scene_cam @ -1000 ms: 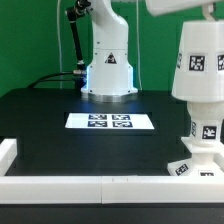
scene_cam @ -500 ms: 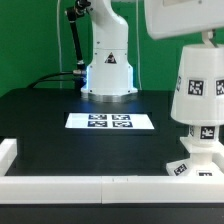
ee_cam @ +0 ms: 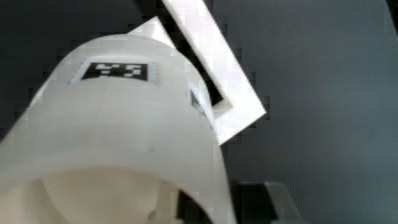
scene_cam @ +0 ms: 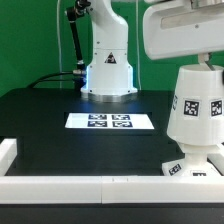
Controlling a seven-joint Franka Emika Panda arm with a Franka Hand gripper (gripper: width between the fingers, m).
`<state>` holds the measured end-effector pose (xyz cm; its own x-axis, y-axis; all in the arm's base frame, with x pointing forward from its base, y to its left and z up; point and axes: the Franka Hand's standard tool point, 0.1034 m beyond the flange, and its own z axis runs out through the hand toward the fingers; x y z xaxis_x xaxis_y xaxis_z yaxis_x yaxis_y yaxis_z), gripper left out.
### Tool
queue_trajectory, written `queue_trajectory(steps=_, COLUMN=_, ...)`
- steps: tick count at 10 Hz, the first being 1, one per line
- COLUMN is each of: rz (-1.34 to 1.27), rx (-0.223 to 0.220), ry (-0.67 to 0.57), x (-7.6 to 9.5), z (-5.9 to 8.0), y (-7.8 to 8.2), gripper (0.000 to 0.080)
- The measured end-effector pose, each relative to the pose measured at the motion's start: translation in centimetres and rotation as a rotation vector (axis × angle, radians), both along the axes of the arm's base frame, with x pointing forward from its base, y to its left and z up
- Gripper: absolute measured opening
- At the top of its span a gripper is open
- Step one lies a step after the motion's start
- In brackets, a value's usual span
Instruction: Assemble lamp
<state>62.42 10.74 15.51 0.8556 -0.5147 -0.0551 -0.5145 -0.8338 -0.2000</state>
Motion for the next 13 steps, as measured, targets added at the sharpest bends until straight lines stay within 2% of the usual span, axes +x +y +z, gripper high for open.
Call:
queue_trajectory(steps=1, rz=0.001, rx=0.000, ry=-0.003, x=0.0, z=0.1, y=-0.2, gripper=0.0144)
queue_trajectory(steps=3, rz=0.016, rx=0.002, ry=0.001, x=0.0, z=0.3, y=-0.8, gripper=0.0435)
queue_trajectory(steps=4, rz=0.035, rx=0.005, ry=0.018, x=-0.2, z=0.4, y=-1.1, gripper=0.0435)
queue_trajectory(steps=5, rz=0.063, rx=0.014, ry=0.044, x=-0.3, z=0.9, y=-1.4, gripper=0.0612)
queue_trajectory(steps=6, rz=0.078, rx=0.026, ry=0.091, x=-0.6, z=1.3, y=-1.3, gripper=0.0612)
queue_trajectory(steps=7, rz=0.095, rx=0.020, ry=0.129, x=-0.6, z=1.5, y=-0.9, gripper=0.0684)
queue_trajectory(steps=9, rz=0.110, rx=-0.041, ry=0.216, x=-0.6, z=1.2, y=0.6, gripper=0.0695)
queue_trajectory(steps=10, rz=0.114, rx=-0.052, ry=0.215, x=-0.6, z=0.9, y=1.2, gripper=0.0699)
queue_trajectory(steps=13, rz=0.111, rx=-0.052, ry=0.215, x=-0.5, z=0.9, y=1.0, gripper=0.0699)
